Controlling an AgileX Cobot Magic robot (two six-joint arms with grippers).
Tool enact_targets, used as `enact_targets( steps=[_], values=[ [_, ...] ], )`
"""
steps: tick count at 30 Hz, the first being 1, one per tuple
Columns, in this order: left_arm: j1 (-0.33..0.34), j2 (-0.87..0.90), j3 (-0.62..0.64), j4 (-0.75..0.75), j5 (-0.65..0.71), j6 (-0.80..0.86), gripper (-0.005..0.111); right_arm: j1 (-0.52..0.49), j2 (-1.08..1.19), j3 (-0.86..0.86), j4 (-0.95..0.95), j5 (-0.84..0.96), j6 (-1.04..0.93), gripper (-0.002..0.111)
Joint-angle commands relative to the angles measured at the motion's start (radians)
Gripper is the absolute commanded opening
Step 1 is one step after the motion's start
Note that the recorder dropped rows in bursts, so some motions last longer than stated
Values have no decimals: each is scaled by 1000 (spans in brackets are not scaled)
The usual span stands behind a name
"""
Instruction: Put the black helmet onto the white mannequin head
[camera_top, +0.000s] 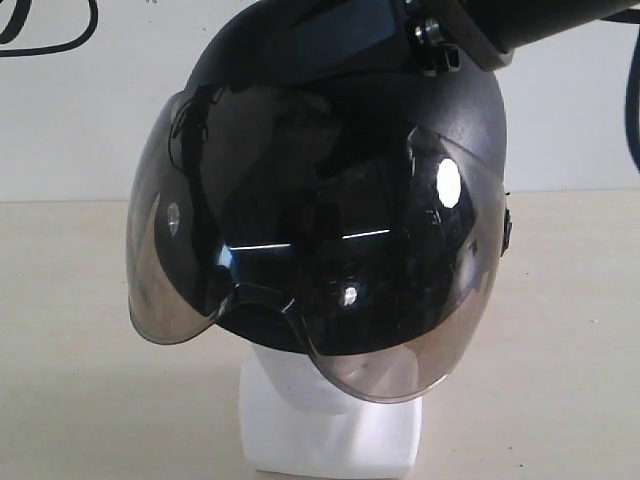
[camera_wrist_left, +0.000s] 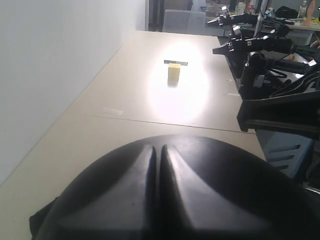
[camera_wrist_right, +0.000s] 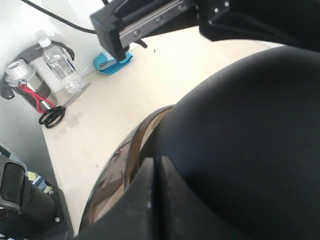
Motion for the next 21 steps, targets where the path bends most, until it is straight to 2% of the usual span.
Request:
enact_targets(
  steps=[1,9,21],
  values=[
    [2,3,57,-10,-5,18,4,-2,4,1,-50,7,13,0],
    [2,3,101,-10,-5,30,4,-2,4,1,-61,13,29,0],
    [-1,3,102,-10,-5,41,4,-2,4,1,-105,137,91,0]
  ],
)
